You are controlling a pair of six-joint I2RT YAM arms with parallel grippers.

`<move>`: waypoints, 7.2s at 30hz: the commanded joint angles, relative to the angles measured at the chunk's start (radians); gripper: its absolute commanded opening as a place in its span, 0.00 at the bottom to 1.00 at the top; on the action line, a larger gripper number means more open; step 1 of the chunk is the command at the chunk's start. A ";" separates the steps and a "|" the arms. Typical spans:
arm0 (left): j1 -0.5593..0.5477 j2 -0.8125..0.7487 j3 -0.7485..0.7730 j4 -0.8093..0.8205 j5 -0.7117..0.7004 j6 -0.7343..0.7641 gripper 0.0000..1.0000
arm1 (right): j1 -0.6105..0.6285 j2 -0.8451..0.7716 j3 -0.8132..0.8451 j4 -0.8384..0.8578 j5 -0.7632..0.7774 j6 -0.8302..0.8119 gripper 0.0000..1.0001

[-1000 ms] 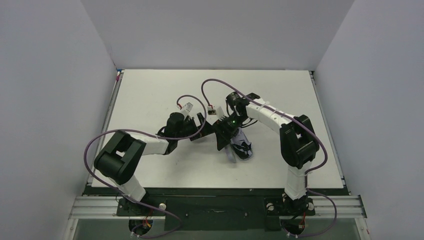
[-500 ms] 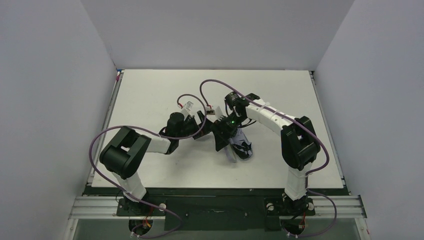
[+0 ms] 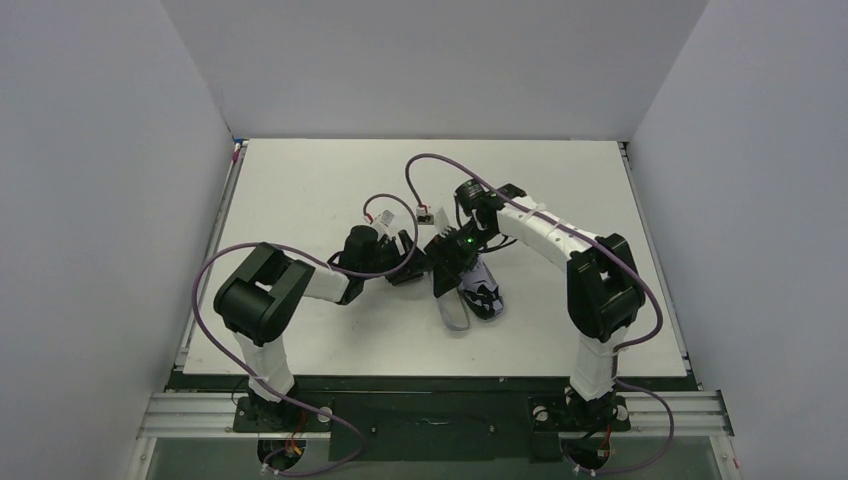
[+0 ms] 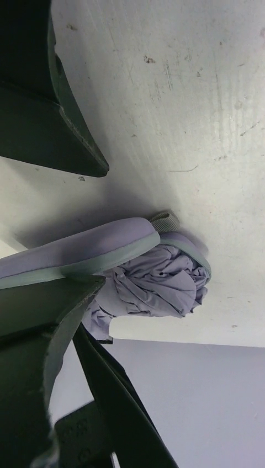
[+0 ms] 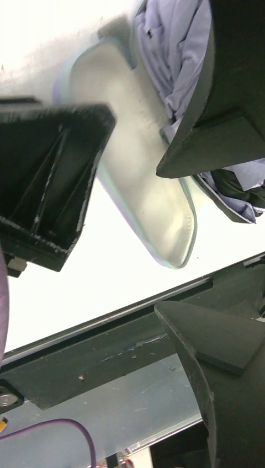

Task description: Open the umbrella

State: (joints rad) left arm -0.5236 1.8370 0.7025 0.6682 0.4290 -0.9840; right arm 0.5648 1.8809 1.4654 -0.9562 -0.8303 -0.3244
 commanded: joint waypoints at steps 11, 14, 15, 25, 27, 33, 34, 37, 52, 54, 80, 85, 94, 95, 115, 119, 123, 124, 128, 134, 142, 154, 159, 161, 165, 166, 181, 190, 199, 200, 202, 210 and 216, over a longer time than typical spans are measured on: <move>-0.001 -0.009 0.029 -0.026 -0.016 0.044 0.52 | -0.090 -0.231 -0.129 0.131 0.563 0.294 0.74; -0.001 -0.013 0.024 -0.026 -0.018 0.047 0.51 | -0.057 -0.224 -0.159 0.131 0.607 0.306 0.75; -0.001 -0.016 0.023 -0.027 -0.018 0.050 0.51 | -0.051 -0.218 -0.165 0.135 0.607 0.309 0.75; 0.003 -0.032 0.018 -0.068 -0.035 0.079 0.51 | 0.004 -0.113 -0.190 0.215 0.601 0.349 0.74; 0.007 -0.032 0.018 -0.074 -0.038 0.085 0.51 | 0.009 -0.091 -0.193 0.234 0.618 0.351 0.72; 0.030 -0.044 0.034 -0.119 -0.046 0.131 0.51 | 0.004 -0.049 -0.205 0.259 0.708 0.333 0.50; 0.033 -0.044 0.037 -0.120 -0.049 0.145 0.51 | 0.000 -0.040 -0.206 0.264 0.735 0.333 0.47; 0.047 -0.044 0.063 -0.136 -0.050 0.168 0.52 | -0.031 -0.013 -0.196 0.262 0.783 0.332 0.20; 0.169 -0.122 0.230 -0.260 0.027 0.393 0.97 | -0.440 0.062 -0.046 0.162 0.787 0.027 0.00; 0.192 -0.142 0.235 -0.287 0.027 0.428 0.97 | -0.499 0.099 0.042 0.133 0.775 -0.011 0.00; 0.406 -0.418 0.261 -0.452 -0.065 0.813 0.97 | -0.650 -0.098 0.421 0.071 0.144 0.073 0.00; 0.412 -0.486 0.355 -0.610 0.067 0.958 0.97 | -0.587 -0.195 0.352 0.201 0.015 0.205 0.00; 0.332 -0.573 0.440 -0.602 0.327 0.821 0.97 | -0.377 -0.434 0.097 0.745 -0.060 0.589 0.00; 0.316 -0.581 0.441 -0.586 0.335 0.795 0.97 | -0.366 -0.444 0.067 0.784 -0.058 0.622 0.00; -0.023 -0.546 0.384 -0.345 0.217 0.515 0.87 | -0.224 -0.572 -0.071 1.205 0.140 1.156 0.00; -0.028 -0.523 0.401 -0.343 0.160 0.519 0.76 | -0.220 -0.575 -0.060 1.196 0.141 1.167 0.00; -0.029 -0.509 0.404 -0.331 0.137 0.510 0.60 | -0.219 -0.578 -0.053 1.191 0.143 1.176 0.00; -0.029 -0.507 0.403 -0.328 0.138 0.507 0.51 | -0.218 -0.578 -0.053 1.190 0.144 1.176 0.00; -0.033 -0.513 0.381 -0.321 0.156 0.511 0.11 | -0.219 -0.578 -0.045 1.187 0.159 1.173 0.00; -0.045 -0.528 0.347 -0.327 0.176 0.541 0.00 | -0.237 -0.559 -0.015 1.141 0.220 1.148 0.00; -0.061 -0.541 0.302 -0.346 0.198 0.568 0.00 | -0.280 -0.530 0.044 1.147 0.254 1.164 0.00; -0.066 -0.587 0.268 -0.335 0.334 0.597 0.44 | -0.309 -0.511 0.062 1.195 0.186 1.143 0.00; 0.025 -0.595 0.350 -0.350 0.450 0.555 0.65 | -0.302 -0.539 -0.013 1.253 0.099 1.123 0.00; 0.063 -0.593 0.382 -0.356 0.482 0.538 0.68 | -0.296 -0.554 -0.036 1.277 0.068 1.117 0.00; 0.118 -0.567 0.441 -0.341 0.570 0.501 0.75 | -0.278 -0.569 -0.069 1.315 0.010 1.114 0.00; 0.123 -0.549 0.462 -0.337 0.603 0.485 0.76 | -0.271 -0.571 -0.072 1.323 -0.002 1.113 0.00; 0.057 -0.362 0.519 0.081 0.655 0.037 0.64 | -0.208 -0.556 0.006 1.328 -0.016 1.106 0.00; 0.024 -0.371 0.426 0.101 0.684 0.022 0.51 | -0.207 -0.513 0.130 1.298 -0.004 1.103 0.00; 0.018 -0.385 0.373 0.078 0.708 0.058 0.43 | -0.217 -0.480 0.217 1.290 0.022 1.089 0.00; 0.014 -0.393 0.367 0.064 0.710 0.076 0.43 | -0.223 -0.478 0.224 1.289 0.027 1.087 0.00; 0.010 -0.409 0.345 -0.011 0.716 0.152 0.43 | -0.231 -0.467 0.247 1.289 0.032 1.082 0.00; 0.010 -0.440 0.296 -0.138 0.715 0.284 0.43 | -0.259 -0.443 0.314 1.296 0.077 1.073 0.00; 0.015 -0.443 0.267 -0.241 0.720 0.403 0.42 | -0.274 -0.433 0.363 1.310 0.138 1.088 0.00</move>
State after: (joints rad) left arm -0.5095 1.4132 1.0027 0.5545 1.1221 -0.6701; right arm 0.3073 1.4681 1.7298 0.2001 -0.8066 0.7559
